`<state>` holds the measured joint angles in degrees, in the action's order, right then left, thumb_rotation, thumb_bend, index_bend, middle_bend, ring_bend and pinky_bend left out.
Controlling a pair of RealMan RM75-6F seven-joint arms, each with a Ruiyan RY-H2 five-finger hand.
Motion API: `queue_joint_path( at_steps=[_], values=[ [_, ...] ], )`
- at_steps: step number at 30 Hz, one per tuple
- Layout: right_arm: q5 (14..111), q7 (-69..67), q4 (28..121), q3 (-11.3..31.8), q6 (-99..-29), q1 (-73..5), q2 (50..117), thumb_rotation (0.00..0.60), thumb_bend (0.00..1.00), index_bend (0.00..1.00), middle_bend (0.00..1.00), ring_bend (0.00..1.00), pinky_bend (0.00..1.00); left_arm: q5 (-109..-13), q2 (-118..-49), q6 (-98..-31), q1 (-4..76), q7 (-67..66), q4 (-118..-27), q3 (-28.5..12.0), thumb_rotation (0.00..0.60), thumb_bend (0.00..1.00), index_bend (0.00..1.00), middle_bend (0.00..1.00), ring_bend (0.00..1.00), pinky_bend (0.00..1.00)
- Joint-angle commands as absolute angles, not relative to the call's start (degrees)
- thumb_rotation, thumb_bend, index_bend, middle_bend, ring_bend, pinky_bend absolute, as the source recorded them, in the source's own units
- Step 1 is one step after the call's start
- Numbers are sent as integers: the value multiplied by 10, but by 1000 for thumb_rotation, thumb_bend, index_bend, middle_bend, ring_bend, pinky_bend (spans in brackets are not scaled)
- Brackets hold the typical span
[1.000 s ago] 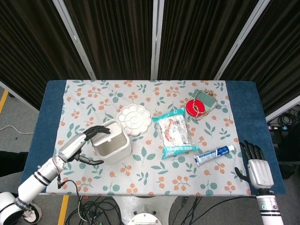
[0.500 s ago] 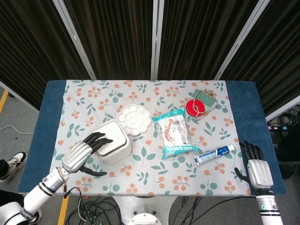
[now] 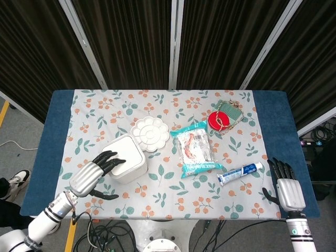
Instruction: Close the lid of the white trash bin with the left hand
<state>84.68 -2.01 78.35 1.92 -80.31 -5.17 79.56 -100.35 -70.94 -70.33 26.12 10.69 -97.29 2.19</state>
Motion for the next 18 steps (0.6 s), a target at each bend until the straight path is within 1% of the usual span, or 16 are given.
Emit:
queue_joint_path(
  at_steps=[1, 7, 10, 14, 18],
  values=[
    [847, -21, 783, 19, -803, -52, 796, 600, 210, 0, 0, 0, 0, -1002, -713, -702, 262, 106, -970, 25, 432, 0, 131, 245, 58, 90],
    [846, -22, 781, 18, -802, -52, 797, 600, 209, 0, 0, 0, 0, -1003, -722, -706, 260, 100, -963, 30, 434, 0, 131, 247, 58, 90],
    [847, -23, 781, 19, -803, -52, 797, 600, 209, 0, 0, 0, 0, -1004, -724, -721, 256, 99, -964, 27, 434, 0, 131, 245, 58, 90],
    [847, -24, 781, 19, -804, -51, 796, 600, 209, 0, 0, 0, 0, -1001, -725, -768, 244, 90, -959, 7, 438, 0, 131, 211, 57, 90],
    [847, -26, 782, 20, -805, -51, 795, 600, 210, 0, 0, 0, 0, -978, -716, -822, 219, 68, -957, -18, 456, 0, 131, 202, 57, 90]
  ],
)
